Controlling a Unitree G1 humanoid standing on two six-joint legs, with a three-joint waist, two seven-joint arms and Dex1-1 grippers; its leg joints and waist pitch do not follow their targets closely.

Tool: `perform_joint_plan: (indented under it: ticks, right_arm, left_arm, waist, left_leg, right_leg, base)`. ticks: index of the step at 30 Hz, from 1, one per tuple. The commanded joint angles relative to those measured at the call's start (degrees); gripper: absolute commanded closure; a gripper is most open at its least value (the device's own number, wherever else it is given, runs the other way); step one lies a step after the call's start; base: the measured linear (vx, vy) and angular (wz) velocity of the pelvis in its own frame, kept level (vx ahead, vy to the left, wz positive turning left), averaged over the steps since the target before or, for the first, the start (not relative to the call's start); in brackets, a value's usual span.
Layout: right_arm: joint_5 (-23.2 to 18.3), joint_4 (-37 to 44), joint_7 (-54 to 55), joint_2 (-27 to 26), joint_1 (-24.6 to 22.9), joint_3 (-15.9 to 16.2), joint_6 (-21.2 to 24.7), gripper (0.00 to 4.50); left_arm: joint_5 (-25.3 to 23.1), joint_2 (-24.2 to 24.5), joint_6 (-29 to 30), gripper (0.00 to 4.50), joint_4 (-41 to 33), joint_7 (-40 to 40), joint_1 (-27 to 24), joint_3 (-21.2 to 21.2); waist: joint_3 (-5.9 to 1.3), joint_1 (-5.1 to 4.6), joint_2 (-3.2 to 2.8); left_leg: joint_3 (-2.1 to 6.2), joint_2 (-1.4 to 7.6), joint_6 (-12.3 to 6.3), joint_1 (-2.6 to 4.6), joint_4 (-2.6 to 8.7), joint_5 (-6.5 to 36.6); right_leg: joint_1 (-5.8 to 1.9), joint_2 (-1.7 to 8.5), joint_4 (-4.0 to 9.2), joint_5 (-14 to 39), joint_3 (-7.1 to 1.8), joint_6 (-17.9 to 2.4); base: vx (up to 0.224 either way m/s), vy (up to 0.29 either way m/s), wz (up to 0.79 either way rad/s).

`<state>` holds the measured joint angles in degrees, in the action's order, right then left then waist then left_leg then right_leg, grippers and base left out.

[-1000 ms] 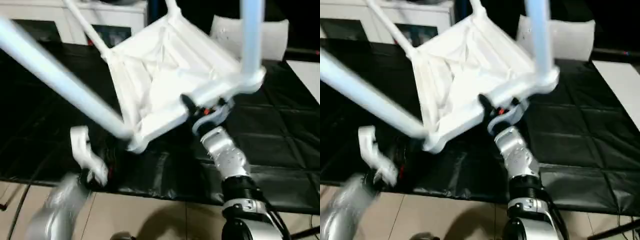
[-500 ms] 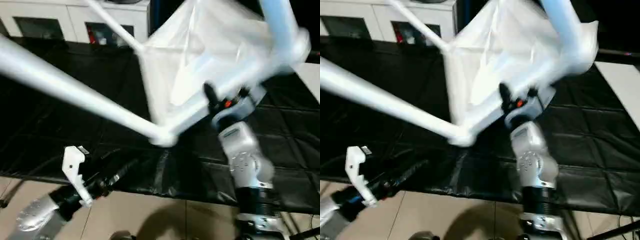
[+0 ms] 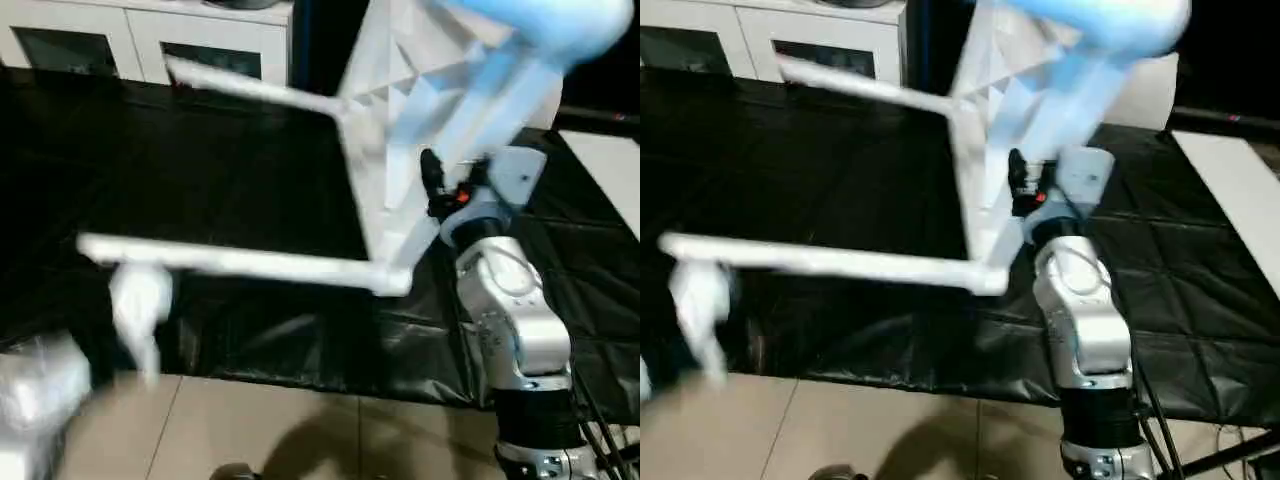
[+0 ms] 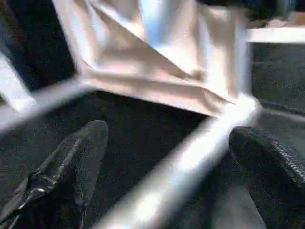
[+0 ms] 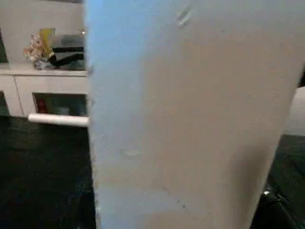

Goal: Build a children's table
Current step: Flip table

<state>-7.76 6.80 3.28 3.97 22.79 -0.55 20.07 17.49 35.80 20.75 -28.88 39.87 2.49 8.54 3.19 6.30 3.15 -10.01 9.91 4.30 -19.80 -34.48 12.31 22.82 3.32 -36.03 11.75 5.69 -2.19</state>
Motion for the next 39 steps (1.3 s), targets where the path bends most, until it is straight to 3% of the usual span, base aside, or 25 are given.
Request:
perform_joint_plan:
  ticks: [1,2,4,8,10,13,16,26,27,29,30,31,32,33,34,35,36,37,39]
  right_arm:
    - [2.7,1.7,2.6,1.5,0.7,-1.1,1.4,2.57]
    - [3.9,1.6,3.3,1.8,1.1,-0.7,1.4,2.58]
    - [6.0,1.2,4.3,2.2,1.7,0.1,1.4,2.58]
    - [8.7,-1.2,5.9,1.5,2.8,1.1,1.0,2.59]
    - [9.0,-2.2,6.3,1.2,3.1,1.4,0.7,2.59]
    - [4.6,-5.7,3.1,-1.5,3.8,1.9,0.9,2.59]
    - [4.6,-5.7,2.9,-2.0,3.7,2.3,1.0,1.89]
    - [4.6,-3.1,-0.7,-1.2,0.9,3.8,0.4,1.08]
    - [4.7,-1.9,-1.0,-1.0,-0.2,3.8,0.5,1.06]
    - [4.7,-0.9,-1.5,-0.7,-0.9,3.7,0.6,0.87]
    - [4.7,0.6,-1.9,-0.3,-2.0,3.8,0.7,0.87]
    - [4.6,3.6,-3.2,0.7,-4.2,3.9,0.9,0.65]
    - [4.5,4.5,-3.7,1.1,-4.9,3.9,1.0,0.60]
    - [4.6,5.8,-3.6,1.3,-5.7,3.6,1.2,0.56]
    - [4.6,6.8,-3.5,1.4,-6.3,3.4,1.5,0.49]
    - [4.2,8.5,-4.1,1.8,-7.1,3.3,2.1,0.49]
    - [3.9,9.3,-4.5,2.0,-7.5,3.3,2.5,0.26]
    - [3.6,10.8,-5.1,2.4,-8.3,3.3,2.6,0.26]
    - [2.1,13.5,-7.3,3.4,-9.9,3.2,2.9,0.15]
  left_arm:
    - [-1.3,1.1,1.2,0.00,-1.2,-1.2,1.2,1.0]
    - [-2.7,2.4,0.6,0.00,-1.5,-1.0,2.9,1.0]
    - [-5.5,3.9,-0.8,0.00,-1.8,-0.9,5.7,0.7]
    - [-8.2,5.5,-2.7,0.00,-4.1,-1.9,13.1,-1.3]
    - [-9.0,6.3,-3.4,0.00,-4.7,-2.2,15.1,-2.2]
    - [-13.7,7.7,-7.4,0.00,-3.2,-4.5,20.9,-2.5]
    - [-16.5,9.1,-8.6,0.00,-1.5,-5.5,23.2,-2.0]
    - [-23.2,11.5,-14.9,0.00,7.7,-7.1,30.5,-4.7]
    - [-24.6,11.8,-16.6,0.00,10.2,-7.6,31.9,-5.4]
    - [-25.2,11.9,-17.5,0.00,11.7,-7.7,32.9,-5.8]
    - [-26.2,12.1,-18.2,0.00,13.8,-8.1,34.2,-6.3]
    - [-28.3,12.6,-19.3,0.00,17.6,-8.9,36.4,-7.2]
    - [-28.9,12.7,-19.7,0.00,18.7,-9.2,37.0,-7.4]
    - [-29.0,12.5,-20.0,0.00,19.8,-9.2,37.6,-7.5]
    - [-29.0,12.3,-20.3,0.29,20.6,-9.2,38.0,-7.6]
    - [-29.2,12.1,-20.8,0.29,21.4,-9.6,38.4,-7.6]
    - [-29.3,11.9,-21.1,0.36,21.9,-9.7,38.6,-7.6]
    - [-29.3,11.8,-21.4,0.36,22.5,-9.7,39.0,-7.7]
    - [-29.6,11.5,-22.4,0.54,24.0,-9.8,39.9,-8.1]
  waist:
    - [-2.93,-0.53,-0.75]
    - [-2.82,-0.57,-0.28]
    - [-3.09,-0.44,-0.67]
    - [-3.25,-0.25,-0.61]
    - [-3.22,-0.36,-0.50]
    - [-3.12,-0.48,-0.47]
    - [-3.13,-0.78,-0.38]
    - [-3.37,-0.96,-0.49]
    - [-3.41,-0.94,-0.81]
    - [-3.36,-0.88,-0.70]
    - [-3.38,-0.93,-1.09]
    - [-3.28,-0.84,-0.98]
    - [-3.44,-0.66,-1.33]
    - [-3.42,-0.62,-1.07]
    - [-3.41,-0.57,-1.02]
    - [-3.35,-0.51,-1.49]
    - [-3.38,-0.55,-1.23]
    - [-3.38,-0.52,-1.78]
    - [-3.29,-0.47,-1.54]
  left_leg:
    - [1.25,2.88,2.52,0.22,4.61,7.3]
    - [1.20,2.86,2.47,0.05,4.56,6.9]
    - [1.18,2.92,2.72,0.29,4.36,5.4]
    - [1.21,2.90,3.41,0.39,4.35,4.6]
    - [1.26,2.88,3.78,0.18,4.37,5.2]
    - [1.19,2.74,3.62,-0.08,4.31,6.7]
    - [1.34,2.80,3.87,-0.18,4.24,6.9]
    - [1.42,2.78,3.89,-0.18,4.14,6.2]
    - [1.45,2.81,3.96,-0.07,4.13,6.2]
    - [1.53,2.88,3.91,-0.08,4.22,6.7]
    - [1.63,2.96,4.06,-0.11,4.28,7.0]
    - [1.56,2.90,3.90,-0.02,4.27,7.1]
    - [1.54,2.91,3.95,0.19,4.09,7.0]
    - [1.64,2.86,3.78,0.04,4.17,6.8]
    - [1.71,2.99,3.88,0.02,4.28,7.0]
    - [1.76,3.00,3.91,0.11,4.28,7.4]
    - [1.76,3.11,3.92,0.10,4.30,7.9]
    - [1.83,3.08,3.99,0.12,4.30,8.1]
    - [1.79,3.05,3.61,0.13,4.30,8.9]
  right_leg:
    - [-3.10,4.81,4.05,10.5,-4.64,-1.6]
    - [-3.13,4.85,4.18,11.1,-4.67,-1.2]
    - [-2.79,4.72,3.91,10.2,-4.72,-1.0]
    - [-2.87,4.60,3.21,5.9,-4.64,-2.6]
    - [-3.11,4.76,3.12,6.0,-4.66,-3.0]
    - [-3.13,4.86,3.64,9.5,-4.75,-2.4]
    - [-3.15,4.88,3.82,12.1,-4.69,-1.1]
    - [-3.16,4.85,3.51,9.1,-4.66,-2.6]
    - [-3.07,4.93,3.44,8.8,-4.67,-2.9]
    - [-3.15,4.98,3.61,9.1,-4.66,-3.0]
    - [-3.17,5.11,3.48,9.0,-4.63,-3.5]
    - [-3.04,4.95,3.88,9.5,-4.62,-3.2]
    - [-2.99,4.88,3.64,7.8,-4.68,-3.0]
    - [-3.23,4.89,3.64,7.2,-4.63,-3.1]
    - [-3.27,5.14,3.63,7.7,-4.59,-3.4]
    - [-3.14,5.14,3.71,8.3,-4.57,-3.6]
    - [-3.21,5.20,3.73,8.4,-4.58,-3.9]
    - [-3.16,5.25,3.68,8.4,-4.59,-4.2]
    - [-3.28,5.19,4.03,9.1,-4.58,-4.2]
  base:
    - [0.000,0.000,0.00]
    - [0.000,0.000,0.00]
    - [0.000,0.000,0.00]
    - [0.000,0.000,0.00]
    - [0.000,0.000,0.00]
    - [0.000,0.000,0.00]
    - [0.000,0.000,0.00]
    - [0.000,0.000,0.00]
    - [0.000,0.000,0.00]
    - [0.000,0.000,0.00]
    - [0.000,0.000,0.00]
    - [0.000,0.000,0.00]
    - [0.000,0.000,0.00]
    - [0.000,0.000,0.00]
    - [0.000,0.000,0.00]
    - [0.000,0.000,0.00]
    - [0.000,0.000,0.00]
    - [0.000,0.000,0.00]
    - [0.000,0.000,0.00]
